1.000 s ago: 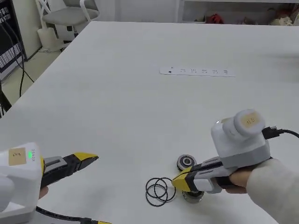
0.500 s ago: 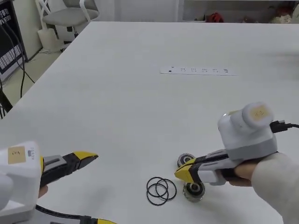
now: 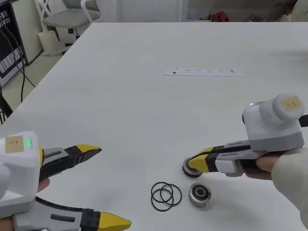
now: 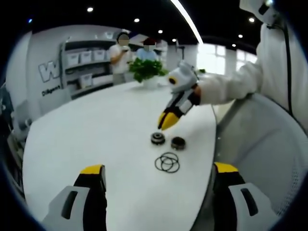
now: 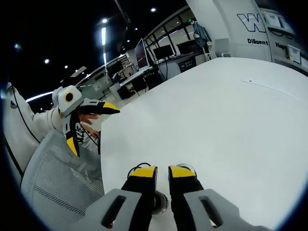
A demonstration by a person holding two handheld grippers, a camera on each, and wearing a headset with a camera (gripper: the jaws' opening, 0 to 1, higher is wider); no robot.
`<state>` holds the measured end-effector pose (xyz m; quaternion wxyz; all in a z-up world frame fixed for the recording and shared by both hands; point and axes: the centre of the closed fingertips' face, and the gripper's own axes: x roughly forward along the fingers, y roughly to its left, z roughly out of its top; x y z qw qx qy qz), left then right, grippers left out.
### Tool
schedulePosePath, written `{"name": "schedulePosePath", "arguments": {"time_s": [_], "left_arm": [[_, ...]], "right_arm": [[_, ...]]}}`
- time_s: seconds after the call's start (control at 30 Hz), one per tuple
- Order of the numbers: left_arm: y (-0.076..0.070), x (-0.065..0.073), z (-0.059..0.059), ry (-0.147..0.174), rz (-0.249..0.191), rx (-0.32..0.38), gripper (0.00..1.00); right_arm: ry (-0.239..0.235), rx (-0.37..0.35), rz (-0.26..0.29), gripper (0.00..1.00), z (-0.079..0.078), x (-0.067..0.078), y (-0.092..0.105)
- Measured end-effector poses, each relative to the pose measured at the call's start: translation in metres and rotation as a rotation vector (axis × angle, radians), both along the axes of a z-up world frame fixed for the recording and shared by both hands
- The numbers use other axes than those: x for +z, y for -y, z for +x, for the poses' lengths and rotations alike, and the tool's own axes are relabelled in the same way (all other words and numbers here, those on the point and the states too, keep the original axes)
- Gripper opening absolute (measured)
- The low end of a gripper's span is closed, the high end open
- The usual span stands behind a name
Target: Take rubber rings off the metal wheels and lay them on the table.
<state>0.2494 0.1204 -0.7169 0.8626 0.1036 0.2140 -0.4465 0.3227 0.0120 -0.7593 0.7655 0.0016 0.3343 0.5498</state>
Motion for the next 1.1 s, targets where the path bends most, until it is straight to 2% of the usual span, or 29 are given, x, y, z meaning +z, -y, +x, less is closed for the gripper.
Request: {"name": "schedulePosePath", "arguments": {"time_s": [0.2, 0.4, 0.6, 0.87, 1.1], "left_arm": [[0.013, 0.014, 0.009, 0.034, 0.002, -0.047, 0.92], [0.03, 0.026, 0.025, 0.07, -0.021, -0.083, 0.91], [0.046, 0.034, 0.037, 0.089, -0.041, -0.126, 0.89], [0.067, 0.038, 0.055, 0.101, -0.055, -0.177, 0.85], [0.086, 0.032, 0.063, 0.097, -0.071, -0.21, 0.79]], "right_arm": [[0.011, -0.023, 0.006, 0.15, 0.007, -0.001, 0.009], [0.028, -0.043, -0.033, 0.2, 0.013, -0.011, 0.021], [0.032, -0.033, -0.073, 0.22, 0.013, -0.021, 0.029], [0.024, -0.015, -0.09, 0.25, 0.011, -0.031, 0.031], [0.045, 0.001, -0.085, 0.25, 0.012, -0.033, 0.031]]}}
